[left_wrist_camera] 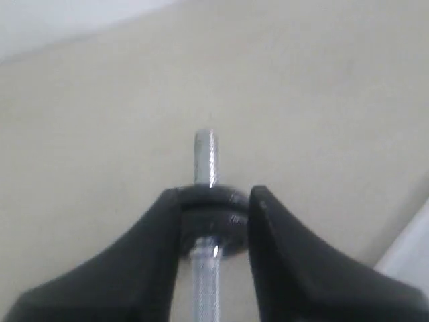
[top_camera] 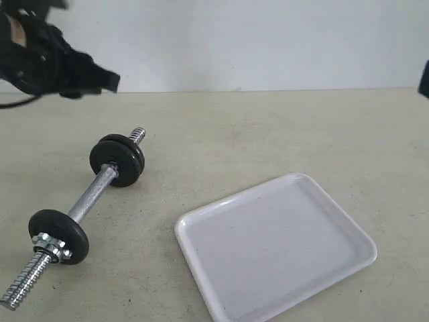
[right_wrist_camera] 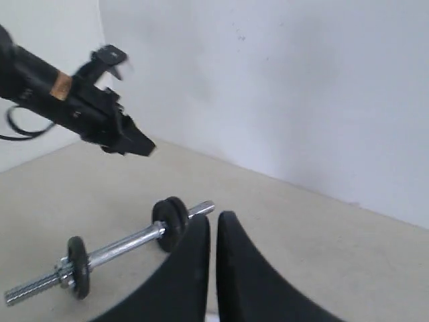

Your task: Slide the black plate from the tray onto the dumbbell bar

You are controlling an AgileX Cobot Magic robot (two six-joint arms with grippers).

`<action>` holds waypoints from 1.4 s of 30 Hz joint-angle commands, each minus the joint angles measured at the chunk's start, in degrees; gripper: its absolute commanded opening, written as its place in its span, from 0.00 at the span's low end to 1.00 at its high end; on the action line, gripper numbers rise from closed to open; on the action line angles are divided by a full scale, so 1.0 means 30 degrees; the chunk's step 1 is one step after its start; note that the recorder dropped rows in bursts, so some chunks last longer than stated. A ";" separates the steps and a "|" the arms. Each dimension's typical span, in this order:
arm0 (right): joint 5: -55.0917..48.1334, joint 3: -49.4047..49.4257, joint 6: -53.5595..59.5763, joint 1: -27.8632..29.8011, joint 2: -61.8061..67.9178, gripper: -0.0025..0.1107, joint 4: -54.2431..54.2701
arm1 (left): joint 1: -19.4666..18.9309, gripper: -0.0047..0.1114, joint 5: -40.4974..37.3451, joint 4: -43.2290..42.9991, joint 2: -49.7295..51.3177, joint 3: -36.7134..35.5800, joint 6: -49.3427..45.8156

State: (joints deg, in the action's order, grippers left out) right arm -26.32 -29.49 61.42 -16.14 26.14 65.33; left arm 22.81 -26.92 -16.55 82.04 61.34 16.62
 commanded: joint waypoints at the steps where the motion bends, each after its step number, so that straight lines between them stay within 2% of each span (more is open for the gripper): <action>1: 0.1637 0.1221 -0.1813 0.0075 -0.2043 0.02 -0.2331 | 0.0529 0.16 0.1808 0.0724 -0.4589 -0.1317 0.0021; 4: 0.3090 0.2735 -0.2514 0.0075 -0.3702 0.02 -0.2711 | 0.0995 0.08 0.3128 0.0665 -0.7969 -0.3038 -0.0056; 12: 0.3991 0.4656 -0.4439 0.0075 -0.5963 0.02 -0.2711 | 0.1245 0.08 0.6069 0.0885 -1.5660 -0.9299 0.0004; 19: 0.4661 0.6788 -0.6009 0.0075 -0.6045 0.02 -0.2711 | 0.1245 0.08 0.6584 0.0852 -2.0183 -1.4036 0.0586; 27: 0.7725 0.9464 -0.5783 0.0075 -0.6045 0.02 -0.2421 | 0.1245 0.08 0.6666 0.0852 -2.1130 -1.6578 0.2422; 34: 0.8338 0.9828 -0.4779 0.0075 -0.6045 0.02 -0.2456 | 0.0926 0.08 0.7177 0.0806 -2.1094 -1.9043 0.4612; 37: 0.8269 0.9828 -0.4298 0.0075 -0.6045 0.02 -0.2494 | 0.0808 0.08 0.8483 0.0806 -2.1094 -2.0305 0.5826; 39: 0.8269 0.9828 -0.3750 0.0075 -0.6045 0.02 -0.2494 | 0.0808 0.08 0.9109 0.0806 -2.1094 -2.0446 0.5884; 42: 0.8023 0.9828 -0.2703 0.0075 -0.6045 0.02 -0.2455 | 0.0808 0.08 0.8453 0.0661 -2.1094 -2.0446 0.5708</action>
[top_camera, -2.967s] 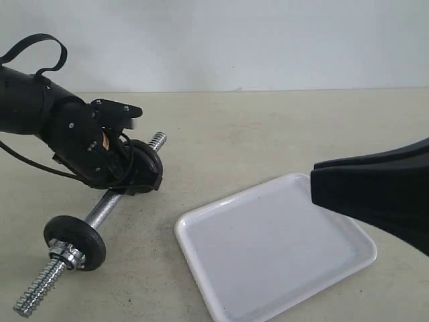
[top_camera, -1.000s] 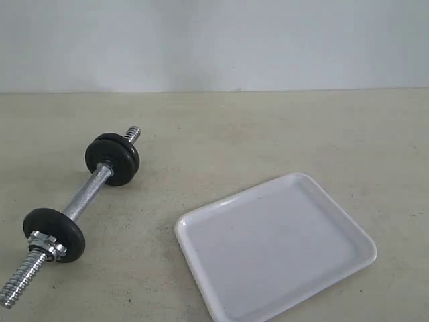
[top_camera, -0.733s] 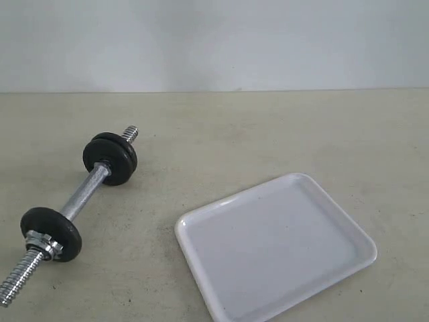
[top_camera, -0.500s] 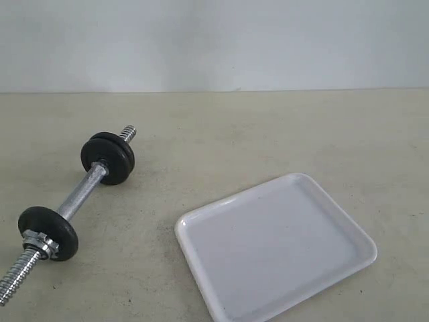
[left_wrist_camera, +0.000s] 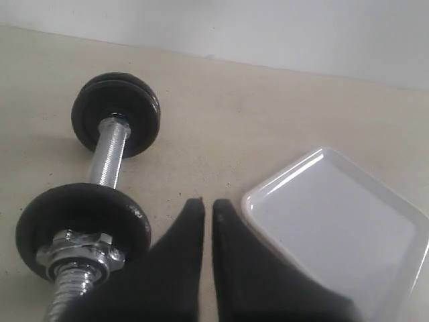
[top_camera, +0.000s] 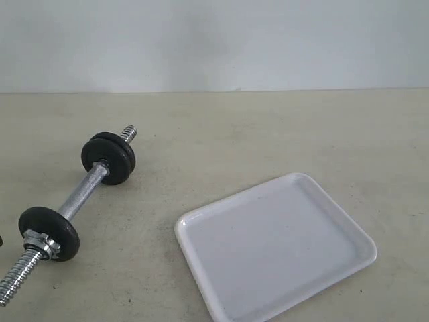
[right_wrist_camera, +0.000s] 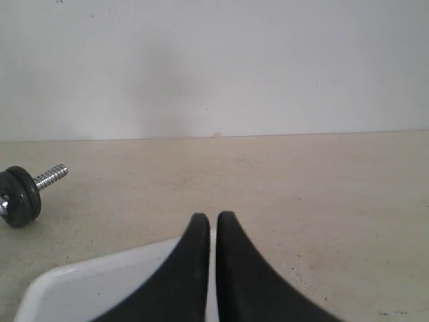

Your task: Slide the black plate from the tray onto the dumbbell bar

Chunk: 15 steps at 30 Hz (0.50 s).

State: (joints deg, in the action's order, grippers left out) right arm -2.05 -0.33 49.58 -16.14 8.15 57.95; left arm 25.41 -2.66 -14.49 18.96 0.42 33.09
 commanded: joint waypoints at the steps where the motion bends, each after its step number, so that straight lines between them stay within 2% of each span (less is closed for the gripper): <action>1: -0.0159 0.0109 0.1535 0.0075 -0.0084 0.02 0.0002 | -0.0058 0.08 0.1016 -0.0024 -0.0067 -0.0140 -0.0276; 6: 0.0023 0.0109 0.2229 0.0075 -0.0085 0.02 0.0002 | -0.0058 0.08 0.2531 -0.0024 -0.0067 -0.0140 -0.2593; 15: 0.0684 0.0109 0.2137 0.0075 -0.0085 0.02 0.0072 | -0.0058 0.08 0.0647 -0.0024 -0.0067 -0.0140 -0.3122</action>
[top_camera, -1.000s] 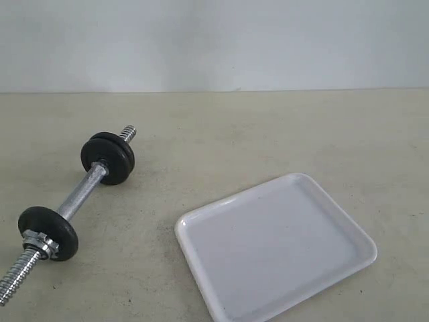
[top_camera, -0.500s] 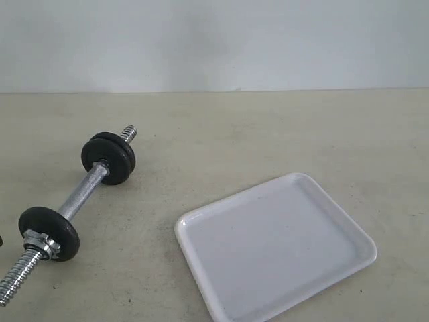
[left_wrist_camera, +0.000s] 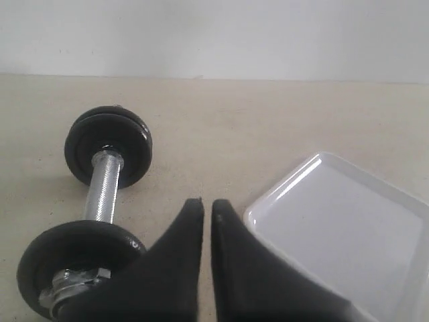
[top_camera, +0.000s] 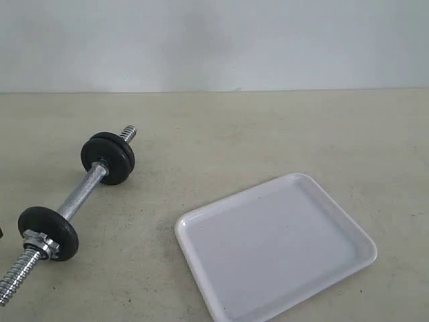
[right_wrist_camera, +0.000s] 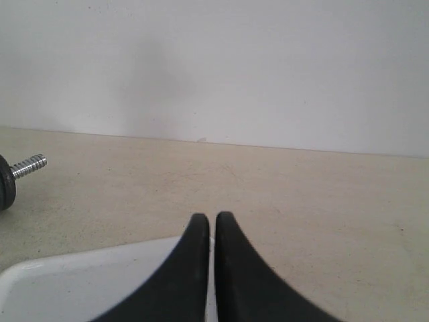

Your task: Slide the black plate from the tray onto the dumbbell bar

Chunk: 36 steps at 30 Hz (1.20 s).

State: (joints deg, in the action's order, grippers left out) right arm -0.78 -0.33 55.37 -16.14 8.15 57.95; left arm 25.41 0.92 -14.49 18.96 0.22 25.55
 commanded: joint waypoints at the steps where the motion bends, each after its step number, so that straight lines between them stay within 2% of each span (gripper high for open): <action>1: 0.0259 0.0109 0.0205 0.0075 -0.0085 0.02 0.0072 | -0.0058 0.08 -0.0854 -0.0024 -0.0067 -0.0073 -0.0812; 7: 0.0109 0.0109 0.0205 0.0075 -0.0085 0.02 0.0038 | -0.0058 0.08 -0.1252 -0.0024 -0.0067 -0.0073 -0.1606; 31: 0.0022 0.0109 0.0099 0.0199 -0.0654 0.02 0.0066 | -0.0110 0.08 -0.1310 0.0170 -0.0797 -0.0073 -0.1198; 33: 0.0057 0.0109 0.0099 0.0438 -0.1286 0.02 0.0066 | -0.0559 0.08 -0.1310 0.0170 -0.1488 -0.0073 -0.1198; 36: 0.0055 0.0109 0.0099 0.0973 -0.2560 0.02 0.0066 | -0.2066 0.08 -0.1310 0.0170 -0.2873 -0.0073 -0.1198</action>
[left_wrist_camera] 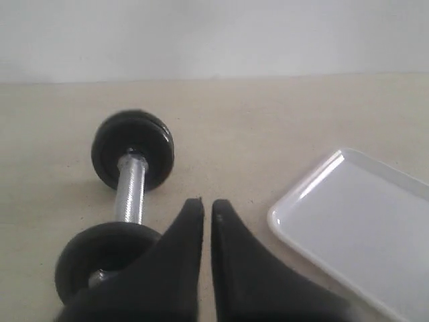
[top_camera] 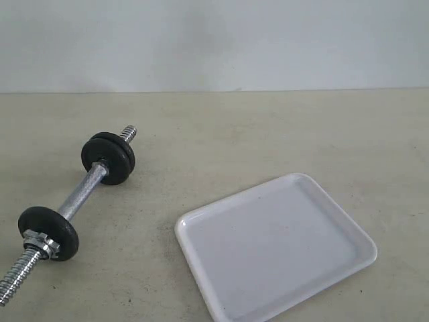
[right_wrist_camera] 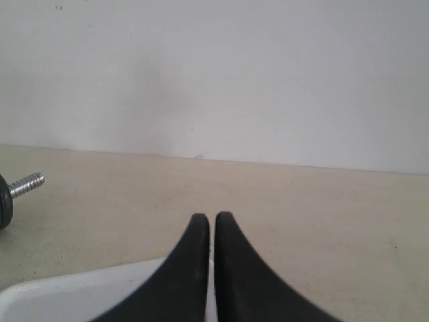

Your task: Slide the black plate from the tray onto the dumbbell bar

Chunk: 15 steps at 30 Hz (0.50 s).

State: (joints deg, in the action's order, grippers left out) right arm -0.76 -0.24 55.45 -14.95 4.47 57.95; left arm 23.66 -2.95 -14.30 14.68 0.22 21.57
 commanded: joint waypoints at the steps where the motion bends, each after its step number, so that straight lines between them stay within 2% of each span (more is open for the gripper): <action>1: 0.0050 0.0080 0.0075 0.0698 -0.1491 0.02 0.0066 | -0.2023 0.08 -0.0020 0.0106 -0.1861 -0.0073 0.0128; 4: 0.0104 0.0080 0.0075 0.1500 -0.1491 0.02 0.0066 | -0.3449 0.08 -0.0020 0.0106 -0.2777 -0.0073 0.0128; 11: 0.0053 0.0080 0.0075 0.5015 -0.1491 0.02 0.0066 | -0.6983 0.08 -0.0020 0.0106 -0.4865 -0.0073 0.0128; 15: 0.0053 0.0080 0.0037 0.6883 -0.1491 0.02 0.0066 | -0.9015 0.08 -0.0020 0.0106 -0.4894 -0.0073 0.0128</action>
State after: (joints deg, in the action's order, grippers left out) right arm -0.76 -0.24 55.45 2.80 0.35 57.95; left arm -0.09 -2.99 -14.30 0.39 0.22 21.70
